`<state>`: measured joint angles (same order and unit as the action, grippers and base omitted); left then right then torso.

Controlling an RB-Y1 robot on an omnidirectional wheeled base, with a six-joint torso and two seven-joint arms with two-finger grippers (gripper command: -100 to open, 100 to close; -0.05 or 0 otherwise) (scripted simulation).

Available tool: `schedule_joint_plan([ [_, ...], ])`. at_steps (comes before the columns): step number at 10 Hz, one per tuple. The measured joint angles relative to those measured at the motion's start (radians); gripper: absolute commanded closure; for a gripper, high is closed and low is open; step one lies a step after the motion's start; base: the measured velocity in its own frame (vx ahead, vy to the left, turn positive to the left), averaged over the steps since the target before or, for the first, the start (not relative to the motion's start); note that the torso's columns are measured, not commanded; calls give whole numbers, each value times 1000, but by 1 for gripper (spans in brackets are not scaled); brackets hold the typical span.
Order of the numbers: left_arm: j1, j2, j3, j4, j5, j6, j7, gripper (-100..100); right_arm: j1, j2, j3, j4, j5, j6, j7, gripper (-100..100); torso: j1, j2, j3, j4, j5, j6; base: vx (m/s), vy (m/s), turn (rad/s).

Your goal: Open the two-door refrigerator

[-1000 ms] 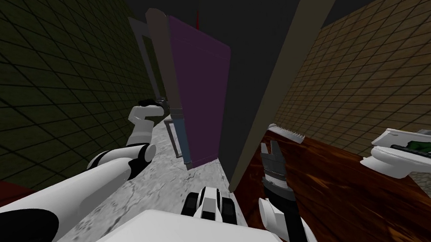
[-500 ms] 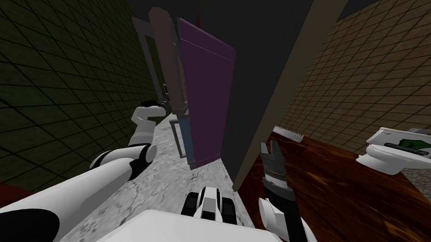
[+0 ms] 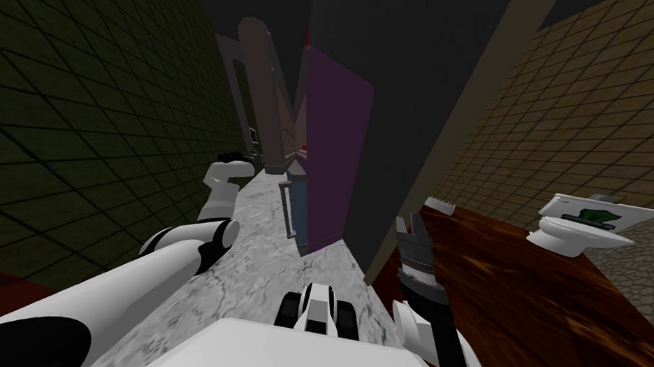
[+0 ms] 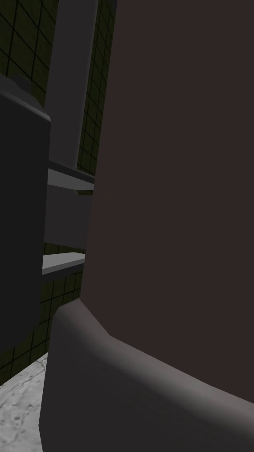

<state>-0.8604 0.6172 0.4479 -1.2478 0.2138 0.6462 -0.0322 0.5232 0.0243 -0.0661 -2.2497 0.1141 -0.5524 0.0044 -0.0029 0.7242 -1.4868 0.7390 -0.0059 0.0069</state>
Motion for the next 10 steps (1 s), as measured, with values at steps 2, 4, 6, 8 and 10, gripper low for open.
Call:
schedule_joint_plan([
  [2,-5,6,-15,-1,32,9,-12,100,0,0,0,0,0,0,0,0,0,0,0,2,-2,2,-72,307,-42],
  [4,-13,1,-30,-7,49,19,-18,100,0,0,0,0,0,0,0,0,-3,1,0,2,-3,3,-104,308,-59],
  [6,-10,-9,-42,-18,70,14,-21,100,0,0,0,0,0,0,0,0,-3,2,1,1,-1,2,-89,292,-78],
  [8,-17,-3,-57,-14,104,11,-32,100,0,0,0,0,0,0,0,0,-1,7,5,2,0,0,-126,355,-74],
  [10,-26,-21,-73,-29,106,16,-30,100,0,0,0,0,0,0,0,0,-2,10,7,2,1,-2,-105,313,-67],
])
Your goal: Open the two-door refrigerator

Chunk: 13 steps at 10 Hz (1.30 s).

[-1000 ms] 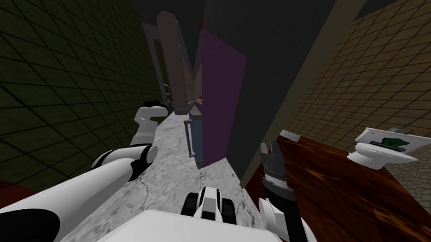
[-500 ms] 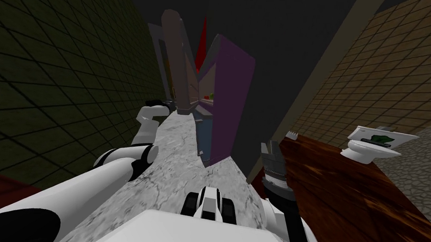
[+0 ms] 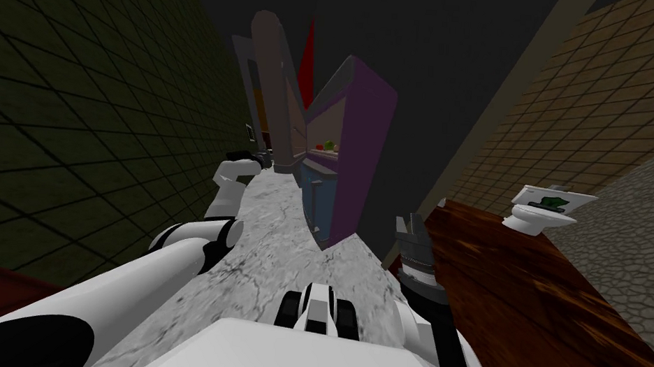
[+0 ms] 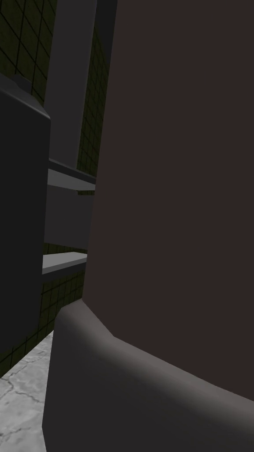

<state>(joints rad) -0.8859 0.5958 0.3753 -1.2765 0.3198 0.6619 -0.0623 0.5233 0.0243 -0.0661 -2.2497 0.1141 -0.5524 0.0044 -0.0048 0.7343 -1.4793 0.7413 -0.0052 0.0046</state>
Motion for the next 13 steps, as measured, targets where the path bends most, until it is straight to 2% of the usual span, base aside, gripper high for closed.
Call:
schedule_joint_plan([
  [1,-9,10,-11,16,29,-7,-11,100,0,0,0,0,0,0,0,0,-2,2,1,0,0,0,-101,299,-62],
  [3,-11,8,-17,13,41,-14,-18,100,0,0,0,0,0,0,0,0,-6,5,5,-2,2,-5,-20,188,-41],
  [4,-3,3,-21,1,50,-4,-19,100,0,0,0,0,0,0,0,0,2,4,3,0,2,-2,-45,261,-71],
  [7,1,-5,-38,-5,81,5,-30,100,0,0,0,0,0,0,0,0,4,-3,-2,0,1,0,9,363,-58],
  [8,2,-2,-45,-5,102,10,-38,100,0,0,0,0,0,0,0,0,6,-4,-3,1,0,3,28,472,-120],
  [9,9,-7,-54,-20,123,17,-44,100,0,0,0,0,0,0,0,0,2,-8,-6,0,-1,6,-28,368,-57],
  [10,4,-13,-59,-29,125,20,-45,100,0,0,0,0,0,0,0,0,-7,-8,-6,-2,-3,4,8,405,-55],
  [13,-2,-10,-78,-24,178,16,-66,100,0,0,0,0,0,0,0,0,-7,-7,-5,-1,-4,6,-25,304,-64],
])
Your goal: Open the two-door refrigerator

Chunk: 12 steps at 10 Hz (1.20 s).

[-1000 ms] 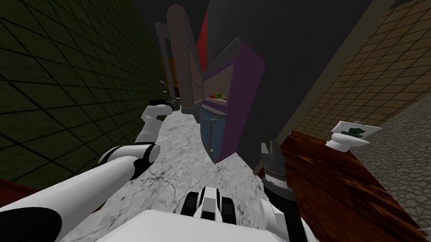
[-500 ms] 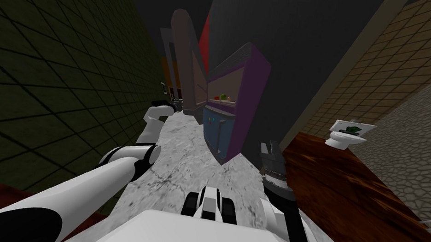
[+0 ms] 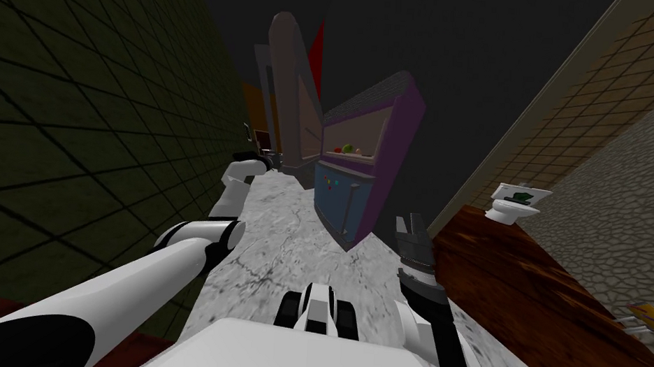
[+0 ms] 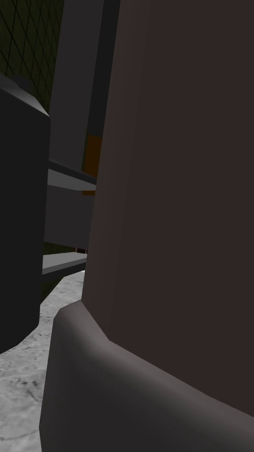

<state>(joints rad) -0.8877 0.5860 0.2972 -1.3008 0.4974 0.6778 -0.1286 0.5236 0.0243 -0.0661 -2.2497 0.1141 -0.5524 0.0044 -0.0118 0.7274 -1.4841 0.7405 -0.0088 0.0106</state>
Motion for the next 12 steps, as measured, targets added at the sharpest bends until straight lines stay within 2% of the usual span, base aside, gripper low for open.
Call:
schedule_joint_plan([
  [2,11,-7,-6,-34,18,8,-2,100,0,0,0,0,0,0,0,0,3,5,3,0,2,-1,-52,302,-85],
  [4,8,-17,-21,-39,38,12,-8,100,0,0,0,0,0,0,0,0,9,5,4,2,3,-4,9,345,-57],
  [6,7,-22,-31,-55,56,20,-13,100,0,0,0,0,0,0,0,0,6,7,5,2,3,-3,-9,324,-70],
  [9,-2,-28,-47,-64,88,20,-24,100,0,0,0,0,0,0,0,0,6,14,10,2,5,-9,-27,230,-59],
  [10,-3,-28,-48,-63,89,18,-26,100,0,0,0,0,0,0,0,0,2,14,11,0,6,-12,49,236,-53],
  [11,6,-30,-52,-71,103,26,-29,100,0,0,0,0,0,0,0,0,12,11,9,1,6,-9,78,263,-48],
  [12,9,-33,-56,-73,111,31,-33,100,0,0,0,0,0,0,0,0,12,8,6,1,7,-8,92,316,-52],
])
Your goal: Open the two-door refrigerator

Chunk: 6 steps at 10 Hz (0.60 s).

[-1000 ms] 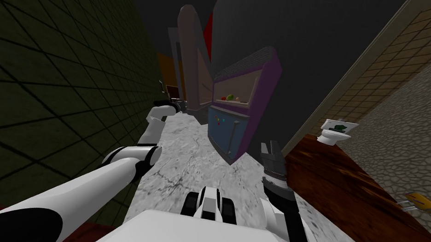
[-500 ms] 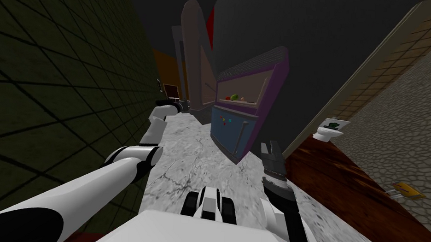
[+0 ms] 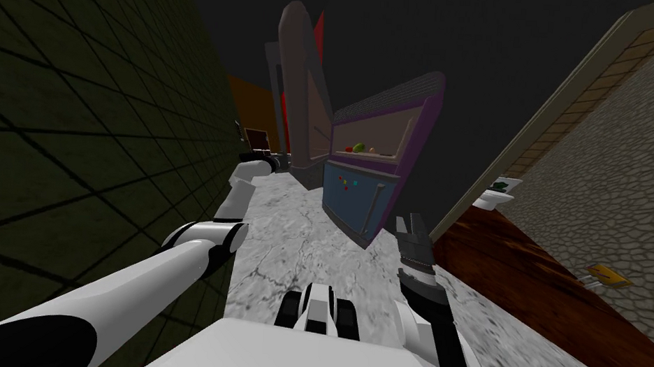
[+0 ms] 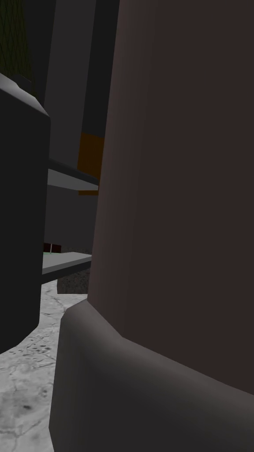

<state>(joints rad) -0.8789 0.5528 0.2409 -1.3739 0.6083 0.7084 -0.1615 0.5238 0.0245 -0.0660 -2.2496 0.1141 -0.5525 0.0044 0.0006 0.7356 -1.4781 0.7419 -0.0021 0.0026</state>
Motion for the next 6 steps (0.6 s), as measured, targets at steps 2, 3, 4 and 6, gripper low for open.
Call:
schedule_joint_plan([
  [2,0,-3,-7,-14,20,11,-6,100,0,0,0,0,0,0,0,0,-6,0,-1,-1,-2,3,40,308,-53],
  [3,3,-3,-9,-27,37,14,-12,100,0,0,0,0,0,0,0,0,-7,2,1,0,-2,3,72,281,-45],
  [4,4,-8,-13,-31,43,14,-15,100,0,0,0,0,0,0,0,0,-9,0,0,-1,-3,2,99,348,-43],
  [6,9,-9,-20,-41,73,22,-26,100,0,0,0,0,0,0,0,0,-10,-2,-2,0,-4,4,71,295,-52],
])
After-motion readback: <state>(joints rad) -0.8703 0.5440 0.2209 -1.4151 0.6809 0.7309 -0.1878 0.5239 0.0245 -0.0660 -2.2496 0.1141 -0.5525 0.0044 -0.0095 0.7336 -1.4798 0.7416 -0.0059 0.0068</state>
